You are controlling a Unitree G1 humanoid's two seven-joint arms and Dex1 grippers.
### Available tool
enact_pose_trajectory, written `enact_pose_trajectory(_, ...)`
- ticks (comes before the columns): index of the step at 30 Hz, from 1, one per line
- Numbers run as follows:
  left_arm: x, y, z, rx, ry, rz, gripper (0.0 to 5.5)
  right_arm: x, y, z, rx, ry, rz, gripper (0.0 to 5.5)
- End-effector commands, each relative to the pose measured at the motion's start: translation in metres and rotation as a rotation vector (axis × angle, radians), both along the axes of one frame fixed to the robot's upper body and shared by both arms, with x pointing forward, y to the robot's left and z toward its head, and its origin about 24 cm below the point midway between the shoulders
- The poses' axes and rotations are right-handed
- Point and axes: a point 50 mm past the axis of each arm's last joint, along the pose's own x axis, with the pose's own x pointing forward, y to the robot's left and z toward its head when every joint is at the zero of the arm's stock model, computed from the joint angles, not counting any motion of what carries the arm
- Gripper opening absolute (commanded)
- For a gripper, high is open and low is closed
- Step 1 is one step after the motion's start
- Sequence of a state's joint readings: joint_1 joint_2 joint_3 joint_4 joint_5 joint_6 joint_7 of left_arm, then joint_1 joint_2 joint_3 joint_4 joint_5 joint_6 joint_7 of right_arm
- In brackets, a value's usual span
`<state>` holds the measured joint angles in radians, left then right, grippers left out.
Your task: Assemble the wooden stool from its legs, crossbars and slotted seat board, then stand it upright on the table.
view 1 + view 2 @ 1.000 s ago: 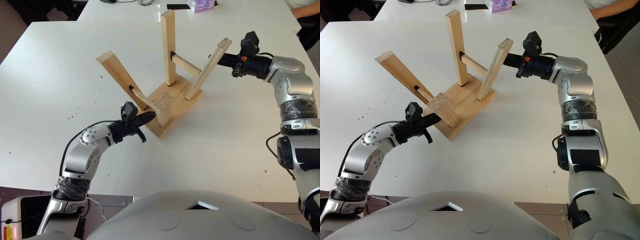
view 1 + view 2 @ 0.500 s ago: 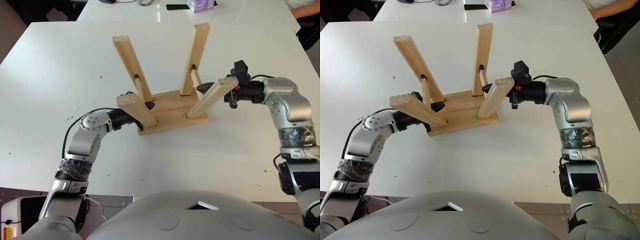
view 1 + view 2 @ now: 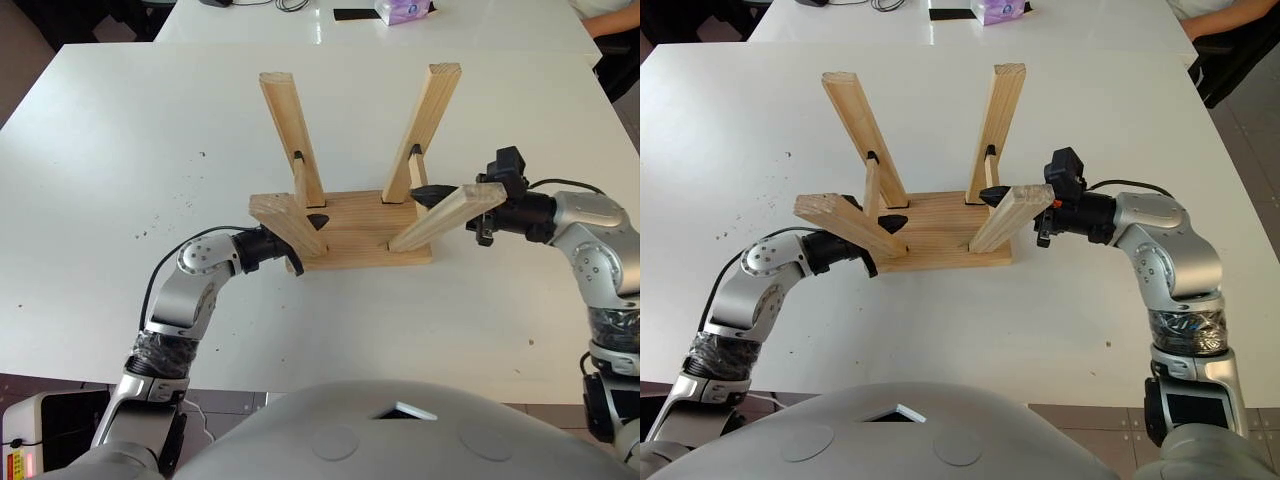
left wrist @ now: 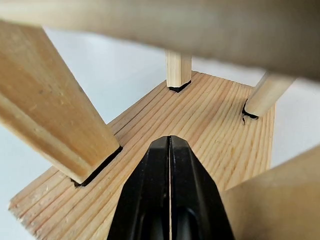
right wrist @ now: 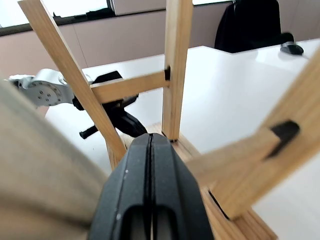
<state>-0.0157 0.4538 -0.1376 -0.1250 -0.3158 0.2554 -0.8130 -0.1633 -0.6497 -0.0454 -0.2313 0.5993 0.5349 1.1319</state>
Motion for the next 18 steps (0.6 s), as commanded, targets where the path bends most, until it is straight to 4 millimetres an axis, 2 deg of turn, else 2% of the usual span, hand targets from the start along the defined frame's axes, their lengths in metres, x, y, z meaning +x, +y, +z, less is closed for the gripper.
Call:
enact_pose_trajectory(1, 0.003, 0.022, 0.010, 0.017, -0.043, 0.140, 0.02, 0.008, -0.013, 0.009, -0.004, -0.030, -0.096, 0.00)
enact_pose_trajectory(5, -0.003, 0.044, 0.019, 0.024, -0.060, 0.215, 0.02, 0.014, -0.036, 0.026, 0.019, -0.085, -0.238, 0.00)
enact_pose_trajectory(8, -0.016, 0.064, 0.029, 0.037, -0.056, 0.246, 0.02, 0.014, -0.055, 0.021, -0.057, -0.083, -0.318, 0.00)
enact_pose_trajectory(11, -0.027, 0.093, 0.031, 0.110, -0.025, 0.308, 0.02, 0.007, -0.062, -0.007, -0.250, -0.051, -0.320, 0.00)
enact_pose_trajectory(13, -0.034, 0.106, 0.020, 0.175, 0.037, 0.298, 0.02, 0.000, -0.061, -0.032, -0.326, -0.018, -0.333, 0.00)
enact_pose_trajectory(16, -0.048, 0.104, -0.001, 0.225, 0.119, 0.222, 0.02, -0.017, -0.044, -0.063, -0.366, 0.020, -0.285, 0.00)
enact_pose_trajectory(18, -0.053, 0.091, -0.010, 0.207, 0.138, 0.165, 0.02, -0.029, -0.035, -0.075, -0.379, 0.042, -0.245, 0.00)
